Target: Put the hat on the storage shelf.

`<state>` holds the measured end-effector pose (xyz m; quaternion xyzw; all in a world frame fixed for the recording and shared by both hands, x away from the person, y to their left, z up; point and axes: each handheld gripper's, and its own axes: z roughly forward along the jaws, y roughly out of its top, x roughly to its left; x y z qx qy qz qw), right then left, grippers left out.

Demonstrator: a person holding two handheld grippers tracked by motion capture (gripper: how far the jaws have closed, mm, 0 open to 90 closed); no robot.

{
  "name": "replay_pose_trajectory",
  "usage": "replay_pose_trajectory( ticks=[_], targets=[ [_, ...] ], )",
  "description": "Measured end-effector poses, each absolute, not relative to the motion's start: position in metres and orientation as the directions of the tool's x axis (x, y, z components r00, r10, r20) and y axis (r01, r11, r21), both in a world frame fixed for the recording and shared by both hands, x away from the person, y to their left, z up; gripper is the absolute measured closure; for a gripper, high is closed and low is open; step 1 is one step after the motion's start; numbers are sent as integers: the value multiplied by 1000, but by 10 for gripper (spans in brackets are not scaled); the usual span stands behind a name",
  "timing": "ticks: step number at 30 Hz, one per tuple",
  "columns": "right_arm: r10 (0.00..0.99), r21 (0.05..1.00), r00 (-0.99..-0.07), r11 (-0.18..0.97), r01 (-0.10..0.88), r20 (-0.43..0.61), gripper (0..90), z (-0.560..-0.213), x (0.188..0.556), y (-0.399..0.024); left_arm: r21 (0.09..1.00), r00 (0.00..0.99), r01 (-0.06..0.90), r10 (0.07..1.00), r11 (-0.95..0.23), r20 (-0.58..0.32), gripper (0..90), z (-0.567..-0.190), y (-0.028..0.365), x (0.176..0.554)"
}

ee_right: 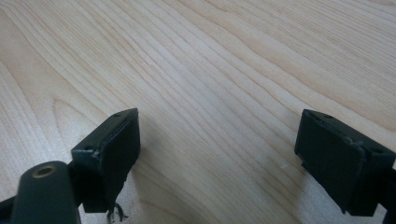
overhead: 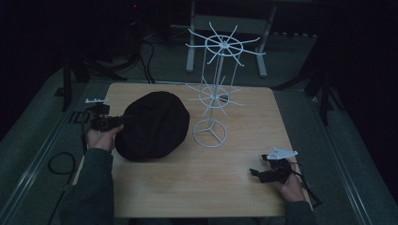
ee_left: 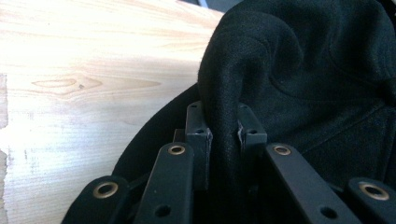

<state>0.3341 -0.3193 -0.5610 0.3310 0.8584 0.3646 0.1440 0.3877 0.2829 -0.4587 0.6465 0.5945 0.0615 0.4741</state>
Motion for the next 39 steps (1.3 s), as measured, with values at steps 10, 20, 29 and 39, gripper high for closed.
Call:
replay_pose_trajectory(
  ticks=[10, 20, 29, 39],
  targets=[
    [673, 721, -739, 515, 464, -6, 140, -561, 334, -319, 693, 292, 696, 807, 189, -513, 802, -452, 287, 385],
    [673, 721, -739, 515, 463, -6, 141, -561, 334, -319, 702, 299, 673, 782, 233, -547, 800, -443, 291, 382],
    [674, 721, -739, 515, 464, -6, 141, -561, 334, -319, 705, 316, 657, 751, 267, -580, 798, -435, 293, 384],
    [673, 721, -739, 515, 463, -6, 141, -561, 334, -319, 700, 335, 652, 718, 290, -610, 794, -434, 296, 386]
  ],
)
